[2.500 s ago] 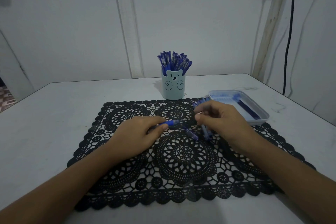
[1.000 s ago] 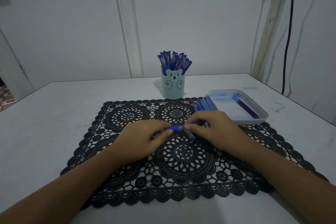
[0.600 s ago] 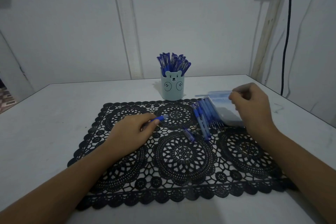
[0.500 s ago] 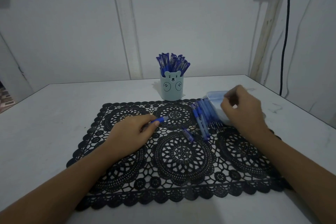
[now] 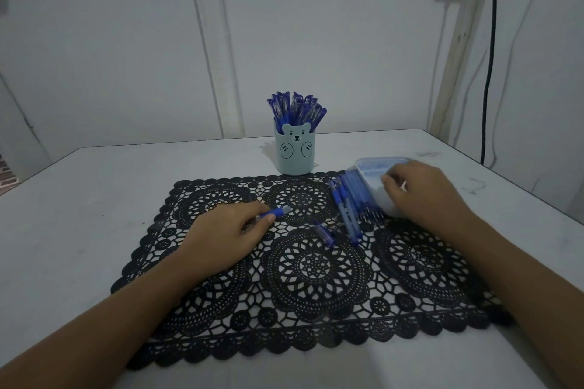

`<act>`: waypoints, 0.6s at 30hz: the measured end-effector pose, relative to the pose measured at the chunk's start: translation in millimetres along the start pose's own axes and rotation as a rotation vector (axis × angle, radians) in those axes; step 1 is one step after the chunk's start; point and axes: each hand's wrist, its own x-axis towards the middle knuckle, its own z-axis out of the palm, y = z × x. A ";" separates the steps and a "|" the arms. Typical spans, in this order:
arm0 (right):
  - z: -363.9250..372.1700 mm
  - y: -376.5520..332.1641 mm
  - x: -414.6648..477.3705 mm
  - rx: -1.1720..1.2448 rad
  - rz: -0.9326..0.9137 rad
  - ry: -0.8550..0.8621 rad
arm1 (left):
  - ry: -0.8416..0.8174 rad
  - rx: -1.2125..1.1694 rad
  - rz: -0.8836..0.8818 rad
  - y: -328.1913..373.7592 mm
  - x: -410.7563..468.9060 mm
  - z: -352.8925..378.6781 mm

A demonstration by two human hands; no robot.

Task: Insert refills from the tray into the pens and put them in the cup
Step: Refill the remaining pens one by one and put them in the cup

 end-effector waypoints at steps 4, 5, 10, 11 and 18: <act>-1.4 27.6 7.8 -0.234 0.247 -0.083 | 0.000 0.014 0.006 1.5 -0.8 -0.6; -1.0 31.2 8.2 -0.255 0.286 -0.122 | 0.000 0.016 0.010 1.8 -1.0 -0.5; 1.3 35.6 11.4 -0.234 0.381 -0.199 | 0.016 0.035 0.040 1.2 -1.2 0.2; 1.3 35.3 12.1 -0.223 0.390 -0.207 | 0.012 0.038 0.039 1.2 -1.2 0.1; 0.6 30.5 15.3 -0.173 0.400 -0.274 | 0.027 0.039 0.042 1.6 -1.5 0.7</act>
